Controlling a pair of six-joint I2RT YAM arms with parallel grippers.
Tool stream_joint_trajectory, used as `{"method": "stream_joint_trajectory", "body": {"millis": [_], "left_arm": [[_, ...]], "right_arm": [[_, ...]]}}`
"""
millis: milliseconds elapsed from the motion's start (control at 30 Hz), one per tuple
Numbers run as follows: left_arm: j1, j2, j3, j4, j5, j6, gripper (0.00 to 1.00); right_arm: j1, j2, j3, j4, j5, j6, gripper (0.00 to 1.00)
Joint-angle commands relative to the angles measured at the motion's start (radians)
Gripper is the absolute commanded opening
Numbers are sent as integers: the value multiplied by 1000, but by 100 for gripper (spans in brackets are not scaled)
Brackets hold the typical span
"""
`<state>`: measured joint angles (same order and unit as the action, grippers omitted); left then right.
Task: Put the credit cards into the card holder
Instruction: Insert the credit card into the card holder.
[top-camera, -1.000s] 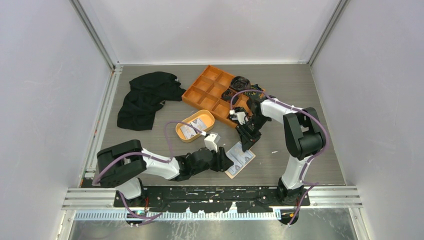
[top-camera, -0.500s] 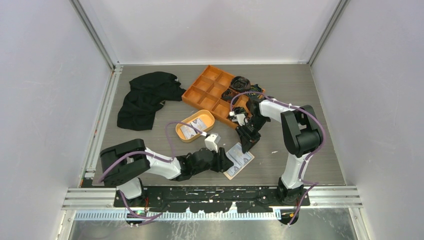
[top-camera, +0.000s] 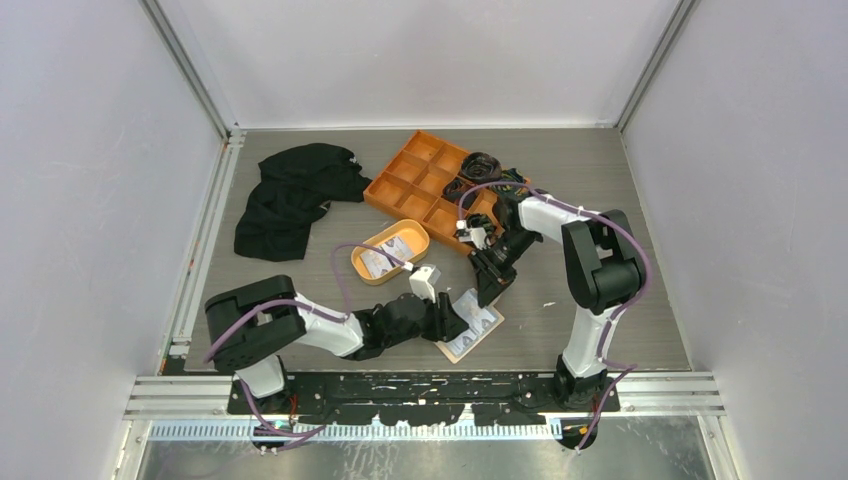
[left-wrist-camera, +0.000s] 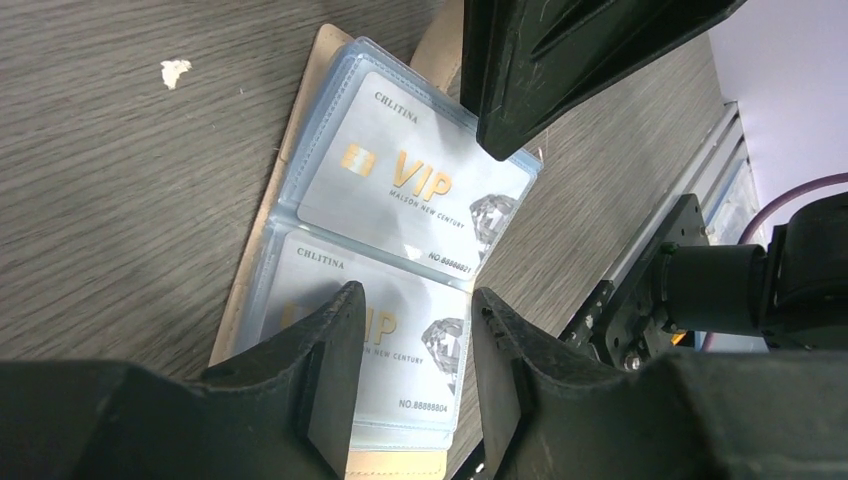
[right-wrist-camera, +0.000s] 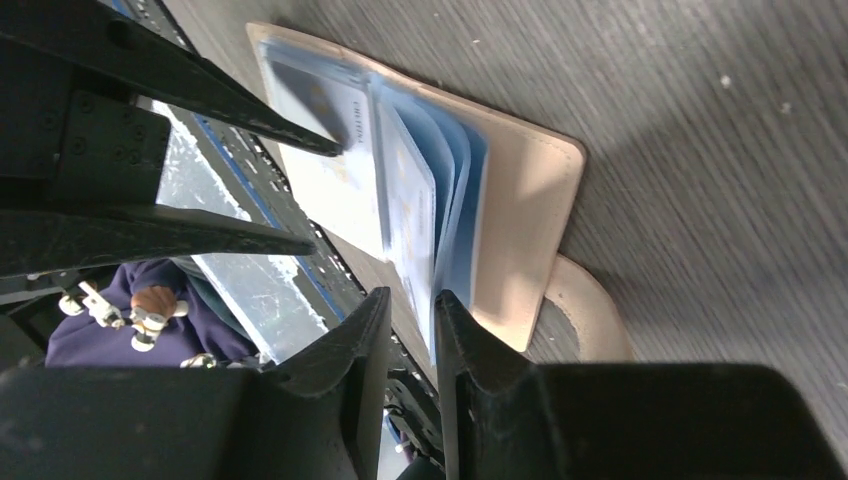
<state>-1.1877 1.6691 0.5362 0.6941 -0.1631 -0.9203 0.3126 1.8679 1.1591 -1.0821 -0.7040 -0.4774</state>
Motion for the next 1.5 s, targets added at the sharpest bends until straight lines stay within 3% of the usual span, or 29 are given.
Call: {"method": "stream_joint_trajectory", "body": {"millis": [0,667,1000,1300,1467], "left_arm": [[13,21,13,105,28,-20,45],[27,0,-127,310,-24,-74,56],[52,83,-178,487,10,-131,40],[72,175,-220,676,59,-165,45],[73,168,-255,705,53,-167,46]], "right_arm": [[2,8,44,-55,-92,-37,29],[39,69,92,-187,-231,-175,28],[74,82,94,-195,-238,-188,30],[141,87,78,-140,-175,-145,30],[176,78,65,-84,-109,-97,30]]}}
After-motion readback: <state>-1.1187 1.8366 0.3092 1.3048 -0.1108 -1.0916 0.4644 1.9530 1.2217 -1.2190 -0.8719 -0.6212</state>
